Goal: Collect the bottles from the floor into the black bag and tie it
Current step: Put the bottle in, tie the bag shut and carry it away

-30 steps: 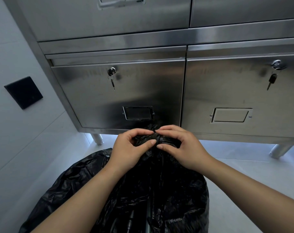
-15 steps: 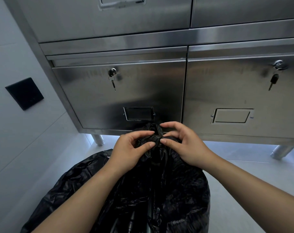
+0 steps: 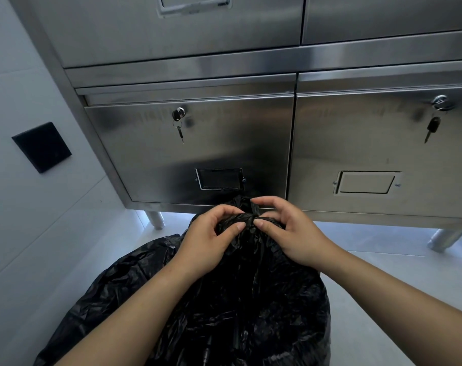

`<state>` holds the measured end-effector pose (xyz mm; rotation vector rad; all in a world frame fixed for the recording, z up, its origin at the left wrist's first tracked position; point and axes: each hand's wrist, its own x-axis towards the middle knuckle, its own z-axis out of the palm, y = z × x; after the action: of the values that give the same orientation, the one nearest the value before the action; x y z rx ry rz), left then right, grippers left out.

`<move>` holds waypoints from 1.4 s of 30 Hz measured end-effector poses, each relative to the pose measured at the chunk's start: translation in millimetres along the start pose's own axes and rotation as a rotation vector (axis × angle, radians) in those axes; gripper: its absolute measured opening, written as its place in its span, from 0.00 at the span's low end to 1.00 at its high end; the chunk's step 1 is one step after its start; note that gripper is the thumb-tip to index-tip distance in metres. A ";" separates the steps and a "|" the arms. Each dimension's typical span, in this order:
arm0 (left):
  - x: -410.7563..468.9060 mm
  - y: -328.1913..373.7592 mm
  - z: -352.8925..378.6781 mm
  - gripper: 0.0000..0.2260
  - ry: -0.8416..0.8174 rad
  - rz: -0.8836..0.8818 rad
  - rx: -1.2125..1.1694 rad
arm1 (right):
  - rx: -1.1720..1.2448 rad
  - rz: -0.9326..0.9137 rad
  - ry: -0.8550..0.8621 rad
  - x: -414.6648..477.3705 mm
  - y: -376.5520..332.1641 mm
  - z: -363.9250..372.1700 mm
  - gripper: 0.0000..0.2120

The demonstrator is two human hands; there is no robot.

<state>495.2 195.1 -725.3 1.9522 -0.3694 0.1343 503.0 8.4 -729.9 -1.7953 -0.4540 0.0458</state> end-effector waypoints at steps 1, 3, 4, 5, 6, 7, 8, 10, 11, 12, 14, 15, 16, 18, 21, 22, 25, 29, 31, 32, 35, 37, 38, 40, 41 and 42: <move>-0.4 0.7 -0.2 0.07 -0.005 0.001 -0.009 | 0.028 0.012 -0.002 0.5 0.7 -0.5 0.16; -1.3 2.8 0.6 0.08 -0.026 0.001 -0.039 | 0.058 0.029 -0.001 1.4 1.8 -1.3 0.17; -2.2 4.0 1.9 0.09 -0.041 0.001 -0.052 | 0.062 0.037 0.001 1.5 2.3 -1.6 0.17; -3.3 4.9 3.2 0.09 -0.053 0.000 -0.057 | 0.063 0.045 0.000 1.4 2.9 -2.0 0.16; -4.1 5.4 4.6 0.10 -0.061 -0.001 -0.054 | 0.063 0.053 -0.005 1.2 3.7 -2.5 0.16; -4.6 6.0 5.2 0.10 -0.067 -0.003 -0.046 | 0.056 0.061 -0.012 0.8 4.3 -3.5 0.17; -4.3 6.6 4.9 0.10 -0.072 -0.004 -0.034 | 0.045 0.069 -0.021 0.7 4.2 -4.6 0.17; -2.0 8.2 2.1 0.09 -0.094 -0.002 -0.009 | 0.055 0.083 -0.044 0.8 2.9 -7.1 0.18; -0.6 9.1 0.4 0.09 -0.108 0.003 0.007 | 0.096 0.090 -0.055 1.1 2.3 -7.9 0.18; 0.8 10.1 -0.8 0.08 -0.119 0.007 0.026 | 0.145 0.098 -0.065 1.6 1.9 -8.3 0.18; 1.4 11.1 -0.9 0.08 -0.127 0.012 0.045 | 0.211 0.114 -0.073 1.7 1.4 -8.6 0.18; 0.9 11.1 0.0 0.08 -0.124 0.016 0.048 | 0.226 0.121 -0.072 1.5 2.1 -8.7 0.19; 0.0 10.9 1.3 0.08 -0.121 0.019 0.052 | 0.234 0.126 -0.070 1.0 3.3 -8.7 0.19; -0.9 10.3 3.5 0.08 -0.135 0.000 0.042 | 0.195 0.124 -0.069 -0.4 6.0 -8.7 0.19; -1.2 9.8 3.1 0.07 -0.161 -0.064 -0.045 | -0.032 0.023 -0.023 -1.0 7.1 -9.4 0.17; -1.1 9.8 2.2 0.07 -0.151 -0.076 -0.070 | -0.082 -0.028 0.009 -0.9 6.6 -9.6 0.17; -0.7 9.7 0.3 0.07 -0.092 -0.090 -0.126 | -0.133 -0.156 0.083 -2.3 3.7 -8.9 0.18; 1.1 9.9 -3.1 0.07 -0.051 -0.108 -0.156 | -0.262 -0.345 0.096 -5.2 1.7 -2.9 0.16; 1.3 9.9 -4.2 0.07 -0.049 -0.118 -0.162 | -0.274 -0.357 0.096 -5.4 2.3 -0.2 0.14; 1.0 10.0 -4.1 0.07 -0.049 -0.120 -0.161 | -0.279 -0.354 0.098 -5.3 2.9 0.7 0.14; -0.1 10.6 -3.6 0.08 -0.056 -0.127 -0.157 | -0.285 -0.331 0.106 -5.3 5.3 2.1 0.13; -0.5 10.6 -3.6 0.09 -0.055 -0.131 -0.146 | -0.273 -0.309 0.104 -5.3 5.5 3.1 0.15; -0.9 10.5 -3.5 0.09 -0.054 -0.135 -0.148 | -0.271 -0.303 0.103 -5.3 5.5 3.6 0.15; -1.8 10.2 -2.0 0.09 -0.052 -0.151 -0.179 | -0.279 -0.299 0.103 -5.2 5.9 4.6 0.15; -2.0 10.2 -1.0 0.09 -0.052 -0.157 -0.197 | -0.283 -0.297 0.110 -5.1 6.1 5.1 0.14; -2.1 10.2 -0.2 0.08 -0.051 -0.159 -0.209 | -0.285 -0.296 0.124 -4.9 6.4 5.4 0.13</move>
<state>489.9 192.0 -716.9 1.7717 -0.2504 -0.0556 498.8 10.5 -738.4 -1.9761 -0.6579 -0.3502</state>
